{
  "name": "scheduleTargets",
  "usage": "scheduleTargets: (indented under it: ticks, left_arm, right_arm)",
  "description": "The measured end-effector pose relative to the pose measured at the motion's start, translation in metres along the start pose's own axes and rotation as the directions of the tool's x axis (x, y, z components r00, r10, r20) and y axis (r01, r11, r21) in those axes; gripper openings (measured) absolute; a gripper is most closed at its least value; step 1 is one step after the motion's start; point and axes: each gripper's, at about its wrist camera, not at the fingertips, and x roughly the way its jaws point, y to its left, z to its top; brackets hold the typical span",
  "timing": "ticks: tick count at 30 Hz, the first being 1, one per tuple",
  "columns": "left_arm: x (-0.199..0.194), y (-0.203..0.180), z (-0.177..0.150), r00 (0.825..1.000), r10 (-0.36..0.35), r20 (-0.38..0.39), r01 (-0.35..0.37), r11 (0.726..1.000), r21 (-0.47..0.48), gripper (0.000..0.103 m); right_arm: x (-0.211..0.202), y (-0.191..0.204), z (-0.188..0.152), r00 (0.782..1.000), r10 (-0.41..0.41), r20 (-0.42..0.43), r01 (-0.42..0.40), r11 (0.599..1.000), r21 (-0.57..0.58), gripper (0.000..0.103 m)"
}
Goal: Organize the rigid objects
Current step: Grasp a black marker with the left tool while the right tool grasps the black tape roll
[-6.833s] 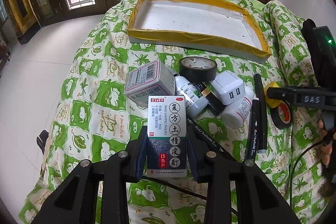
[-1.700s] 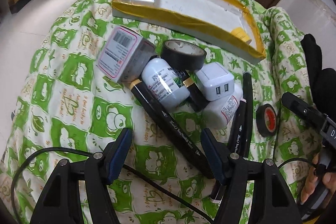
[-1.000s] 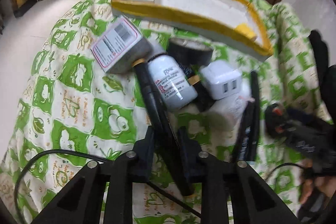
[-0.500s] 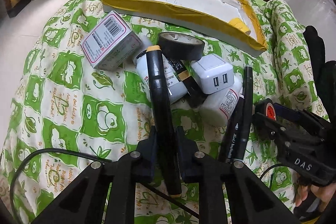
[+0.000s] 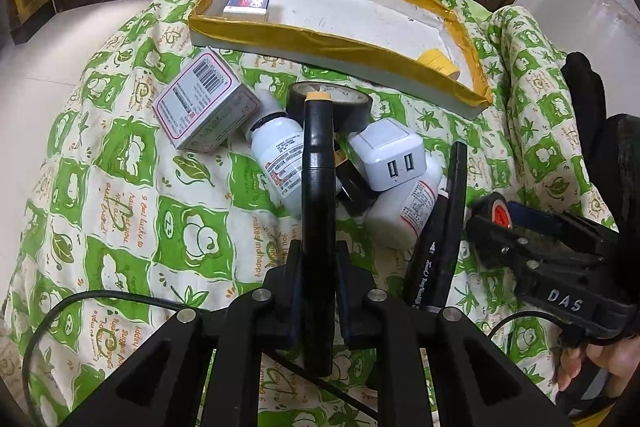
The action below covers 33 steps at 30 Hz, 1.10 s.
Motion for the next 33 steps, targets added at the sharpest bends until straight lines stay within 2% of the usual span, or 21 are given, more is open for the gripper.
scheduleTargets:
  ticks: [7,17,33]
  left_arm:
    - [-0.005,0.003,-0.002,1.0,-0.005,0.007,0.005,1.0,-0.003,0.014]
    - [-0.009,0.003,-0.003,1.0,-0.012,0.021,0.012,1.0,-0.004,0.014]
    - [-0.023,0.008,-0.001,0.997,-0.039,0.064,0.041,0.999,-0.02,0.014]
  right_arm:
    - [-0.013,-0.004,0.001,0.998,0.015,0.053,-0.016,1.0,0.016,0.062]
    - [-0.026,0.008,0.003,0.991,0.054,0.122,-0.051,0.998,-0.032,0.062]
    - [-0.03,0.009,0.004,0.987,0.068,0.145,-0.064,0.997,-0.035,0.062]
